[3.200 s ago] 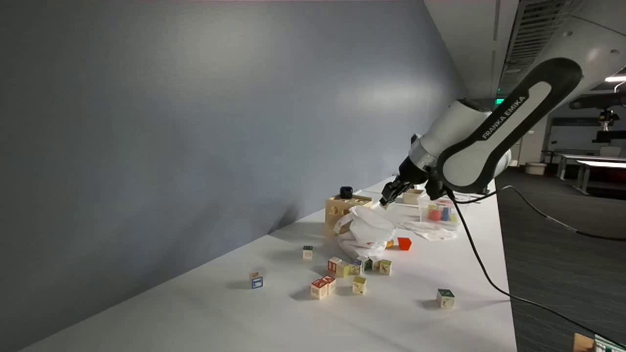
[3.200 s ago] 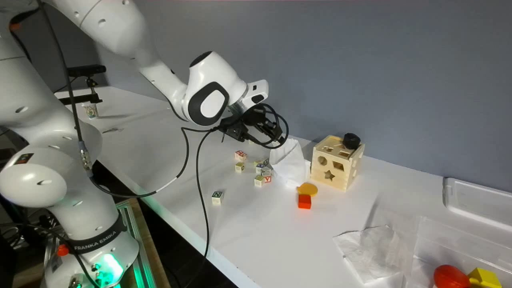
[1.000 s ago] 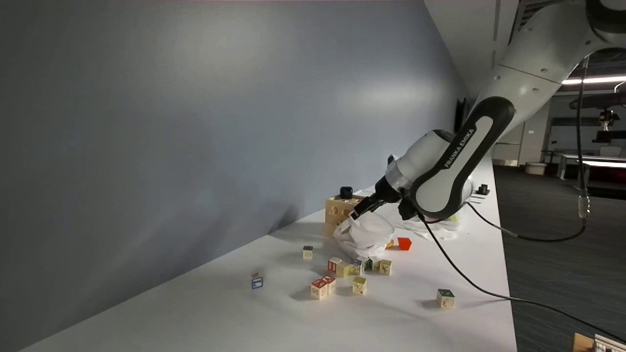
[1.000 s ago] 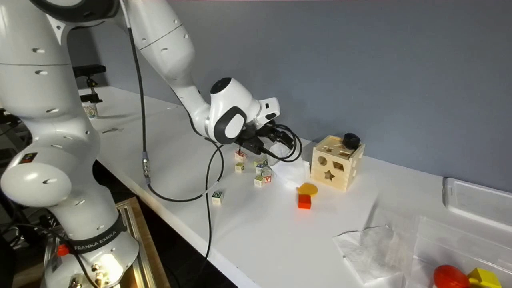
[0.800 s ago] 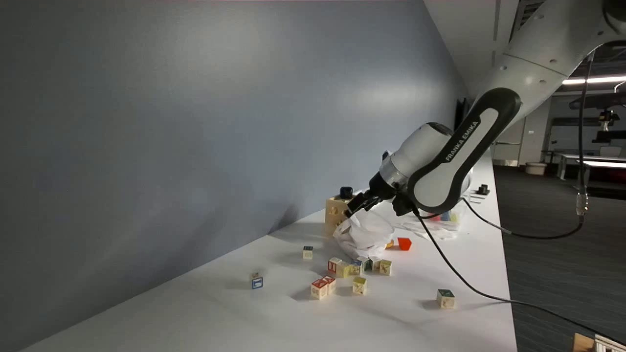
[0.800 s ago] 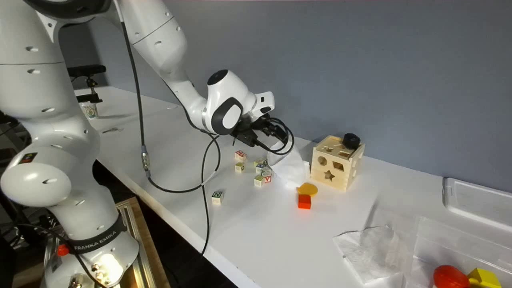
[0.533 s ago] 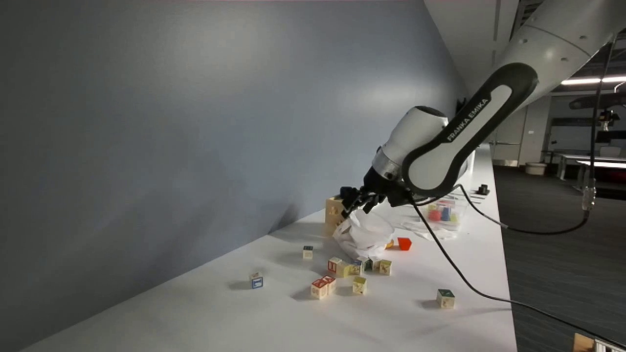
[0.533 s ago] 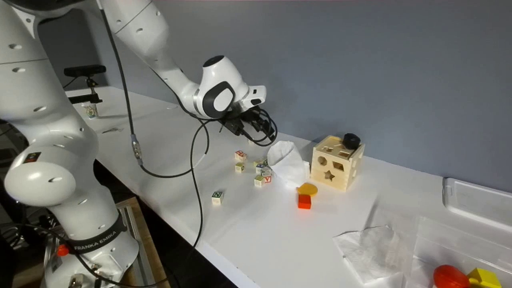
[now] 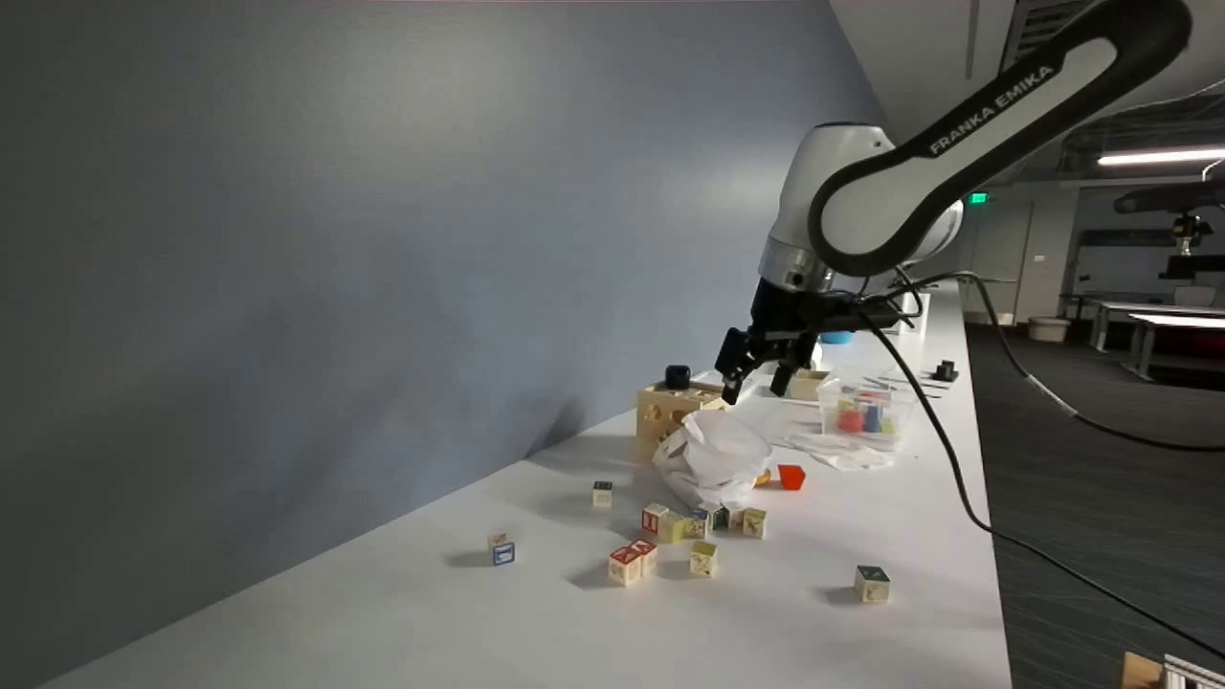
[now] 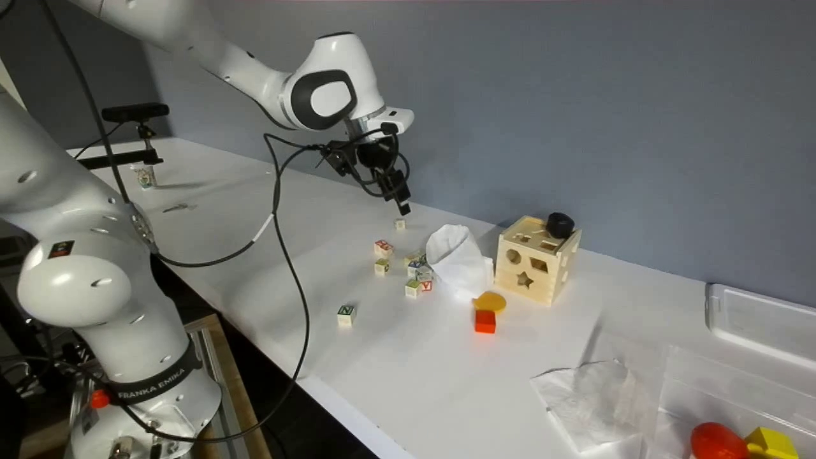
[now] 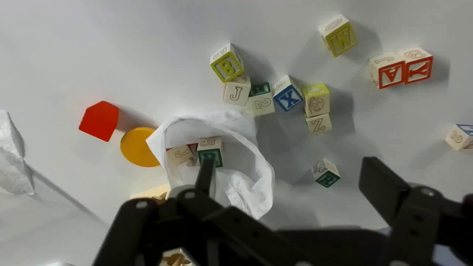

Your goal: Put one square block inside the white bag on the left.

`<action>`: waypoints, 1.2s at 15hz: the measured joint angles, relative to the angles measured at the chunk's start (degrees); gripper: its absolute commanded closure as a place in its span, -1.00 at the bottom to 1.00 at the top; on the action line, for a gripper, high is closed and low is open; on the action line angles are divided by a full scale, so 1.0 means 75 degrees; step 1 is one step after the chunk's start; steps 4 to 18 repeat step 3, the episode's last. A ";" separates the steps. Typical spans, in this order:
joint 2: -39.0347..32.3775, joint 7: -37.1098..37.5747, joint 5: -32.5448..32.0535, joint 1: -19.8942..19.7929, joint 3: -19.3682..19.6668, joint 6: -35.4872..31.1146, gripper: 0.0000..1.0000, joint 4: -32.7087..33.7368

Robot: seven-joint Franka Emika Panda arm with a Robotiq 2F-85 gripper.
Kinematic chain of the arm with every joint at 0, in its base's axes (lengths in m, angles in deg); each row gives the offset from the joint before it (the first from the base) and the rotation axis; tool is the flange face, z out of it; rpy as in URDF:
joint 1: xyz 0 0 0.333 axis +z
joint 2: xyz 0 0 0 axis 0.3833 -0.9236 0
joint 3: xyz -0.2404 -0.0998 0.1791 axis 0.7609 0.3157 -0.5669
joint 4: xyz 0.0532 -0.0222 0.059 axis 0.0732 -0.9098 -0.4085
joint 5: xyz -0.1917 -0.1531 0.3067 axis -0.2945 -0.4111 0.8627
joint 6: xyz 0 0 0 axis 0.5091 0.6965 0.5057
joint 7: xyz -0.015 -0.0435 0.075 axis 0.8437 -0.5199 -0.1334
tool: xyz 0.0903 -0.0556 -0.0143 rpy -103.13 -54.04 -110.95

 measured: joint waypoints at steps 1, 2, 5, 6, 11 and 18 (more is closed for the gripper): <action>0.0127 -0.0001 0.0028 0.0065 0.0058 0.0160 -1.00 0.0007; 0.0182 -0.0001 0.0039 0.0091 0.0073 0.0226 -1.00 0.0007; 0.0188 -0.0001 0.0043 0.0099 0.0073 0.0237 -1.00 0.0006; 0.0188 -0.0001 0.0043 0.0099 0.0073 0.0237 -1.00 0.0006; 0.0188 -0.0001 0.0043 0.0099 0.0073 0.0237 -1.00 0.0006; 0.0188 -0.0001 0.0043 0.0099 0.0073 0.0237 -1.00 0.0006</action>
